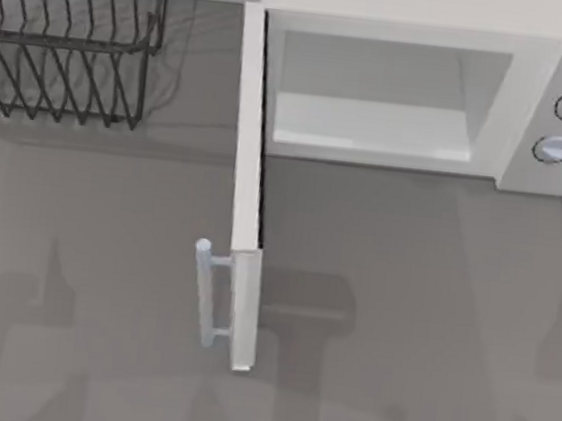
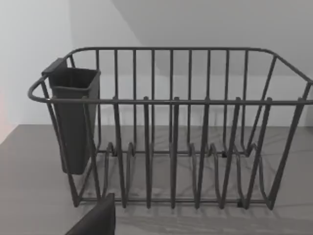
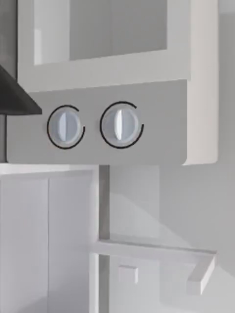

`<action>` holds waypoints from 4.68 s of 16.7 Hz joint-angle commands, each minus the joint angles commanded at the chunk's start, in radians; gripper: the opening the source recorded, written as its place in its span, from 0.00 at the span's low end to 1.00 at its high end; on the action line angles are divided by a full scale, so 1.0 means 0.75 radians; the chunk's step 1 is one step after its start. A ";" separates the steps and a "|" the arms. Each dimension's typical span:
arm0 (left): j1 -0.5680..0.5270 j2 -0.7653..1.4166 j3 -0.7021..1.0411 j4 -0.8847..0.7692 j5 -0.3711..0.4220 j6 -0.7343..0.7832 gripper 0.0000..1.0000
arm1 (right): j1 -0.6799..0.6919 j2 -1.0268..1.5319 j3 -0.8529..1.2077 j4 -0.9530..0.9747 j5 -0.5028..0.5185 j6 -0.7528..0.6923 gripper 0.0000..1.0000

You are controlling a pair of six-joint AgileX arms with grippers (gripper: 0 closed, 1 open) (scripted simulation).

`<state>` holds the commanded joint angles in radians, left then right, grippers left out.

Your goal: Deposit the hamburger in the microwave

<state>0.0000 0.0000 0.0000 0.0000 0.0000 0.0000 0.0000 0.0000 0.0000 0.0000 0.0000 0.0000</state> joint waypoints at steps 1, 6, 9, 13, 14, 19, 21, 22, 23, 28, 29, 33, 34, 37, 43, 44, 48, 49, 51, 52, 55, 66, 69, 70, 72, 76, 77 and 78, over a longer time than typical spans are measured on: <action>0.000 0.000 0.000 0.000 0.000 0.000 1.00 | 0.000 0.000 0.000 0.000 0.000 0.000 1.00; 0.000 0.000 0.000 0.000 0.000 0.000 1.00 | -0.031 0.144 0.106 -0.135 0.002 -0.145 1.00; 0.000 0.000 0.000 0.000 0.000 0.000 1.00 | -0.072 0.401 0.259 -0.341 0.000 -0.380 1.00; 0.000 0.000 0.000 0.000 0.000 0.000 1.00 | -0.139 0.889 0.490 -0.688 -0.004 -0.766 1.00; 0.000 0.000 0.000 0.000 0.000 0.000 1.00 | -0.156 1.014 0.546 -0.776 -0.005 -0.862 1.00; 0.000 0.000 0.000 0.000 0.000 0.000 1.00 | -0.232 1.497 0.809 -1.148 -0.005 -1.270 1.00; 0.000 0.000 0.000 0.000 0.000 0.000 1.00 | -0.253 1.627 0.893 -1.245 -0.005 -1.390 1.00; 0.000 0.000 0.000 0.000 0.000 0.000 1.00 | -0.261 1.678 0.926 -1.281 -0.005 -1.435 1.00; 0.000 0.000 0.000 0.000 0.000 0.000 1.00 | -0.267 1.715 0.951 -1.307 -0.004 -1.470 1.00; 0.000 0.000 0.000 0.000 0.000 0.000 1.00 | -0.273 1.747 0.977 -1.333 -0.004 -1.503 1.00; 0.000 0.000 0.000 0.000 0.000 0.000 1.00 | -0.267 1.742 0.972 -1.330 -0.004 -1.501 1.00; 0.000 0.000 0.000 0.000 0.000 0.000 1.00 | -0.268 1.793 0.919 -1.235 -0.004 -1.497 1.00; 0.000 0.000 0.000 0.000 0.000 0.000 1.00 | -0.268 1.821 0.892 -1.177 -0.004 -1.495 1.00; 0.000 0.000 0.000 0.000 0.000 0.000 1.00 | -0.267 1.920 0.794 -0.970 -0.005 -1.493 1.00; 0.000 0.000 0.000 0.000 0.000 0.000 1.00 | -0.266 2.018 0.700 -0.785 -0.005 -1.492 1.00; 0.000 0.000 0.000 0.000 0.000 0.000 1.00 | -0.266 2.018 0.700 -0.785 -0.005 -1.492 1.00; 0.000 0.000 0.000 0.000 0.000 0.000 1.00 | -0.266 2.018 0.700 -0.785 -0.005 -1.492 0.77; 0.000 0.000 0.000 0.000 0.000 0.000 1.00 | -0.266 2.018 0.700 -0.785 -0.005 -1.492 0.70; 0.000 0.000 0.000 0.000 0.000 0.000 1.00 | -0.266 2.018 0.700 -0.785 -0.005 -1.492 0.55; 0.000 0.000 0.000 0.000 0.000 0.000 1.00 | -0.266 2.018 0.700 -0.785 -0.005 -1.492 0.47; 0.000 0.000 0.000 0.000 0.000 0.000 1.00 | -0.266 2.018 0.700 -0.785 -0.005 -1.492 0.25; 0.000 0.000 0.000 0.000 0.000 0.000 1.00 | -0.266 2.018 0.700 -0.785 -0.005 -1.492 0.00; 0.000 0.000 0.000 0.000 0.000 0.000 1.00 | -0.269 1.918 0.791 -0.957 -0.004 -1.462 0.00; 0.000 0.000 0.000 0.000 0.000 0.000 1.00 | -0.271 1.906 0.818 -0.987 -0.004 -1.464 0.00; 0.000 0.000 0.000 0.000 0.000 0.000 1.00 | -0.275 1.867 0.890 -1.089 -0.004 -1.467 0.00; 0.000 0.000 0.000 0.000 0.000 0.000 1.00 | -0.276 1.775 1.054 -1.397 -0.004 -1.474 0.00; 0.000 0.000 0.000 0.000 0.000 0.000 1.00 | -0.275 1.752 1.091 -1.459 -0.004 -1.475 0.00; 0.000 0.000 0.000 0.000 0.000 0.000 1.00 | -0.275 1.730 1.123 -1.507 -0.004 -1.475 0.00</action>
<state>0.0000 0.0000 0.0000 0.0000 0.0000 0.0000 -0.2061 1.2973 0.8424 -1.1305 -0.0030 -1.1060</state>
